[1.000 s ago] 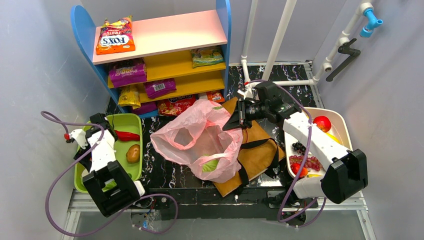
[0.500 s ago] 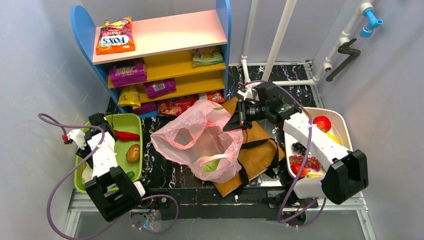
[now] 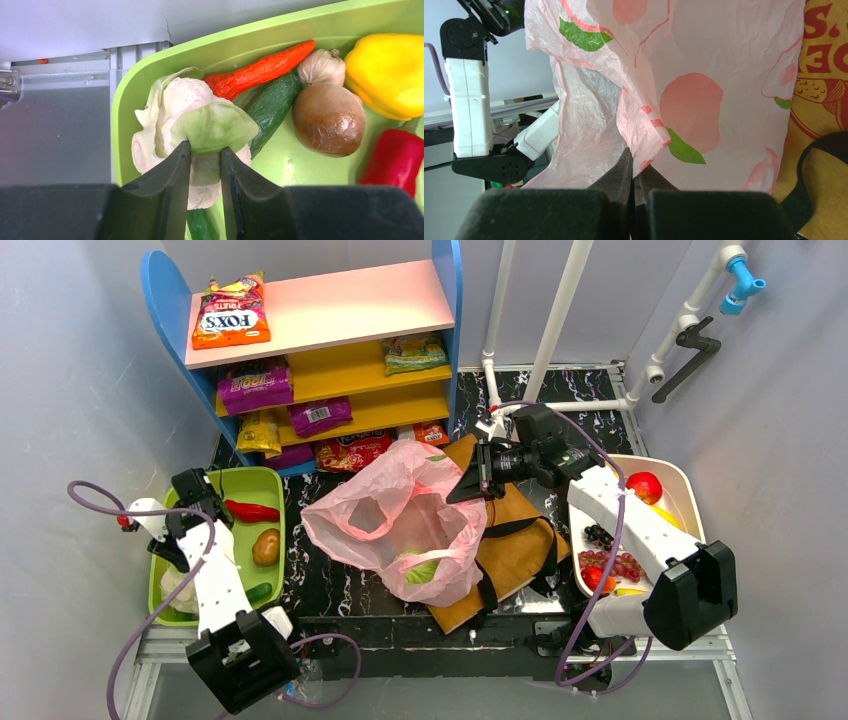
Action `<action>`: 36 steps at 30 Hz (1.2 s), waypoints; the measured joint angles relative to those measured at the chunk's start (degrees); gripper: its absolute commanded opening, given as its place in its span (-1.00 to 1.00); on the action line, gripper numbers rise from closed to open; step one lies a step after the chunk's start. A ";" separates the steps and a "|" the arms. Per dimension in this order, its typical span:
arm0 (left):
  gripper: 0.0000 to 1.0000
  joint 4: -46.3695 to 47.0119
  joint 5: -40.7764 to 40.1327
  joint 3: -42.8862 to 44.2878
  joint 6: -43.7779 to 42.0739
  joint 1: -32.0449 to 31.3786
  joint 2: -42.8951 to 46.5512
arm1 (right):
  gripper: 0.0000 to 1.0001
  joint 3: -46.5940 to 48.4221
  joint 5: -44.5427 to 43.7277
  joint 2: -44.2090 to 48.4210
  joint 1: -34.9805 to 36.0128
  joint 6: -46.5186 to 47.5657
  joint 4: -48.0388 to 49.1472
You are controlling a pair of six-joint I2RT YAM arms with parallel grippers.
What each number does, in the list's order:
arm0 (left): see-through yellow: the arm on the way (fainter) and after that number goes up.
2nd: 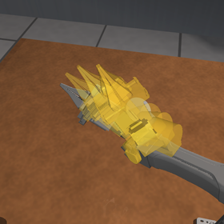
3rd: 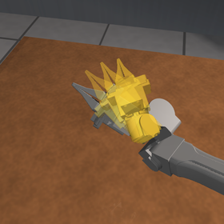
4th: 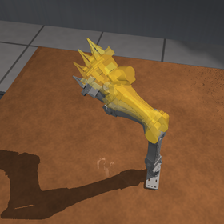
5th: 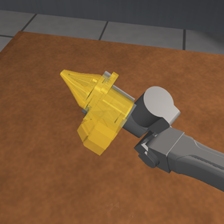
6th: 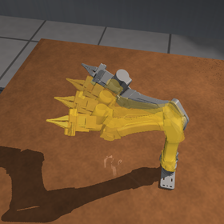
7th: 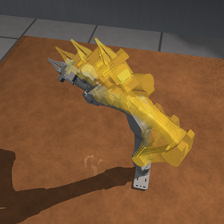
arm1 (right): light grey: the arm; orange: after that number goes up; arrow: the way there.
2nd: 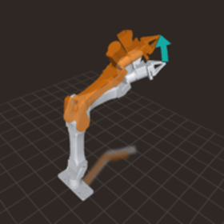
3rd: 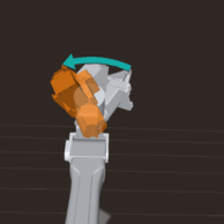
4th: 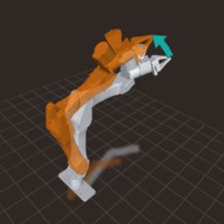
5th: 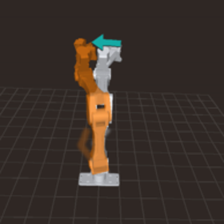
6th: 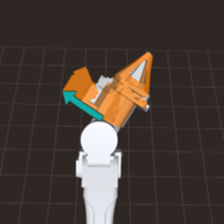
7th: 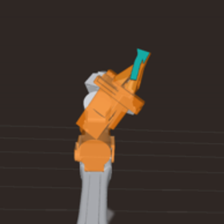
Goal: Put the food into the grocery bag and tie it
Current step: Pick up the fake vegetable from the bin.
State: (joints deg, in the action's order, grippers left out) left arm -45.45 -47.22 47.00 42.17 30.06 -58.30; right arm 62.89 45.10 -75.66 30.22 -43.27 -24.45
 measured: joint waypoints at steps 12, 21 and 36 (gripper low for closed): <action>-1.00 0.55 7.50 0.24 -2.49 0.00 13.53 | -0.97 0.42 -0.42 0.26 0.00 0.00 -1.55; -1.00 0.50 15.78 6.82 -5.64 0.00 15.45 | -0.97 1.11 -0.92 0.26 0.00 0.00 -1.90; -1.00 2.80 47.34 17.09 -7.08 -0.20 18.40 | -0.97 4.37 -3.19 0.24 0.00 0.02 -4.42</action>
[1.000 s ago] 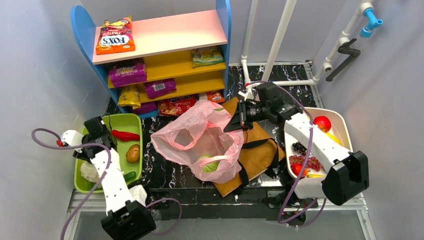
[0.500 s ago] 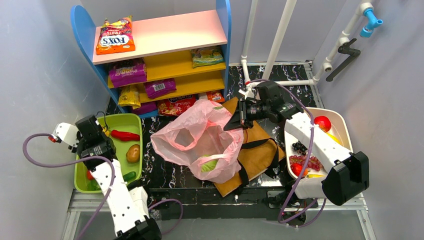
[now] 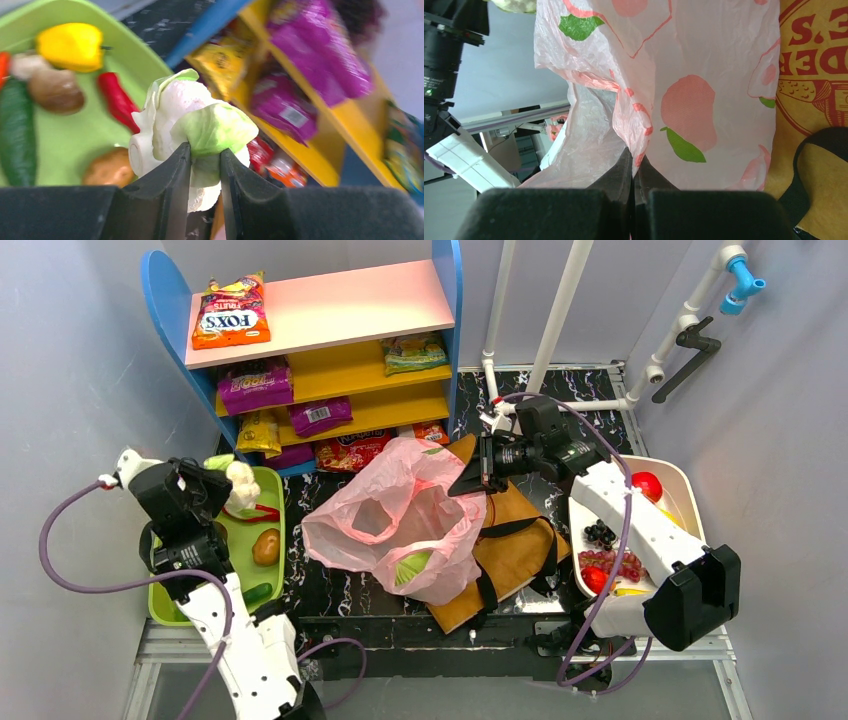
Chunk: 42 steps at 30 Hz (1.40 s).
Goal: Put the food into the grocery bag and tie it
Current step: Pick up the fake vegetable from the bin, then place the fake vegetable into the grocery bag.
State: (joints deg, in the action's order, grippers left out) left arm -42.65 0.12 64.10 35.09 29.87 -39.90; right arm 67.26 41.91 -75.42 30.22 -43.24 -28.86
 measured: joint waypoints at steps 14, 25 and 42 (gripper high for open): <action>-1.00 16.26 37.57 16.76 -1.95 -26.14 -4.74 | -0.97 3.37 -5.66 -2.32 0.00 -1.70 -1.73; -1.00 30.95 47.84 10.23 5.44 -37.16 -5.62 | -0.97 3.50 -7.28 -2.34 0.00 -1.57 -1.70; -1.00 30.18 41.79 -2.84 -2.67 -64.78 -9.40 | -0.97 5.44 -6.91 -4.31 0.00 3.08 -2.93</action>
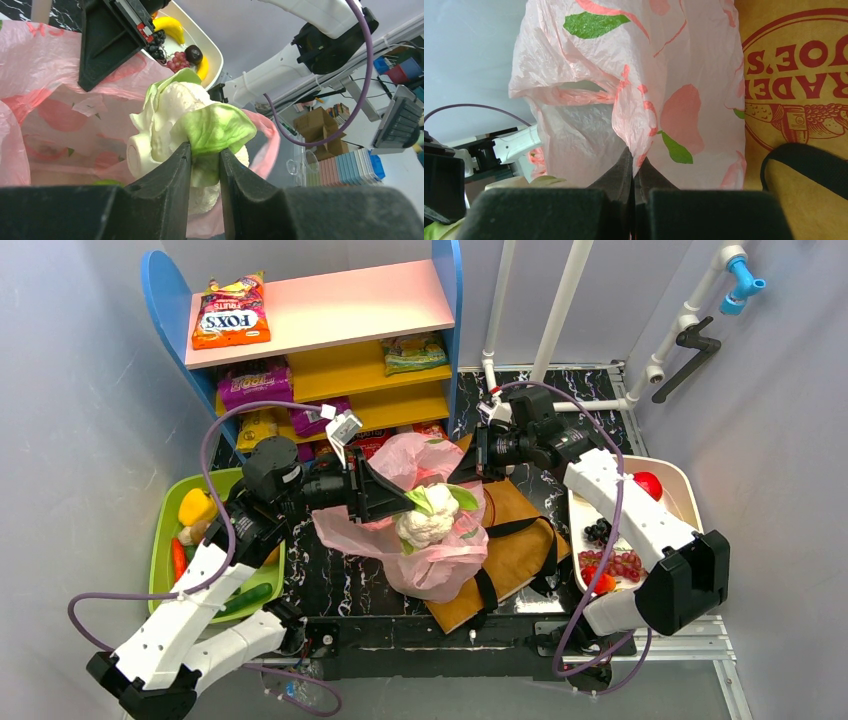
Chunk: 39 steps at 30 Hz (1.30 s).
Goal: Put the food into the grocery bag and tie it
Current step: Place the fake vegetable into the grocery bag, then adjust the grocery bag at the center of the board.
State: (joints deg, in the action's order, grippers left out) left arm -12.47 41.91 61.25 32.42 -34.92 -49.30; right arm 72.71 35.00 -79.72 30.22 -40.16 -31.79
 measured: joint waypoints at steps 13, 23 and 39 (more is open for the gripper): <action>-1.00 -10.51 -9.55 0.81 -7.78 -0.94 -0.35 | -0.97 1.38 0.79 -0.26 0.00 2.60 -2.03; -1.00 -11.58 -7.15 0.70 -8.85 -3.17 -4.26 | -0.97 3.69 1.66 -0.74 0.00 3.61 -2.91; 0.96 -17.38 -12.59 4.02 -12.87 -5.64 -9.77 | -0.97 3.69 2.38 -1.16 0.00 4.66 -3.30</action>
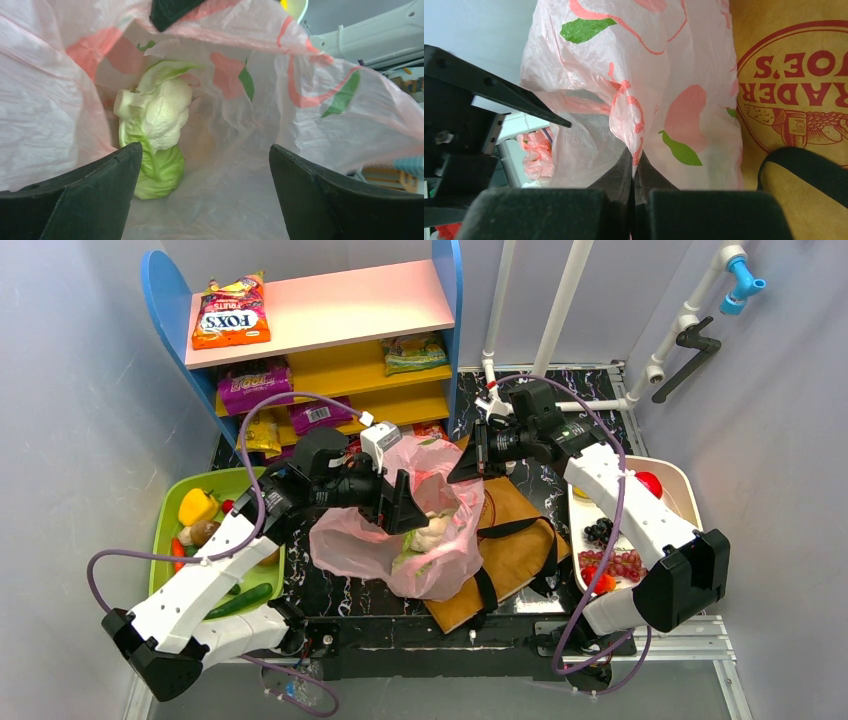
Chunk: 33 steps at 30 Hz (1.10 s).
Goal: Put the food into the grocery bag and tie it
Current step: Adjust the grocery bag at the center of the board.
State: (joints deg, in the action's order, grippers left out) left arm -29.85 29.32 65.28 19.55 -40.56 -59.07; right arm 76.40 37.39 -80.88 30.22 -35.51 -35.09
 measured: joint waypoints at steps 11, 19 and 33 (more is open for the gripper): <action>0.72 -11.58 -7.91 9.14 -12.85 -1.88 -0.13 | -0.97 -0.13 0.31 -0.02 0.00 1.03 -0.70; 0.65 -15.76 -11.82 5.62 -22.47 -10.12 0.20 | -0.97 -0.13 0.33 -0.28 0.00 1.46 -1.01; 0.79 -18.10 -34.93 3.32 -25.70 -16.59 -6.64 | -0.97 -0.13 0.35 -0.31 0.00 1.70 -1.20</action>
State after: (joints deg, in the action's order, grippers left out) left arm -47.94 -5.61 68.60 -6.15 -57.14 -65.71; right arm 76.27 37.74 -81.19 30.22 -33.80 -36.29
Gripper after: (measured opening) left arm 0.895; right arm 0.023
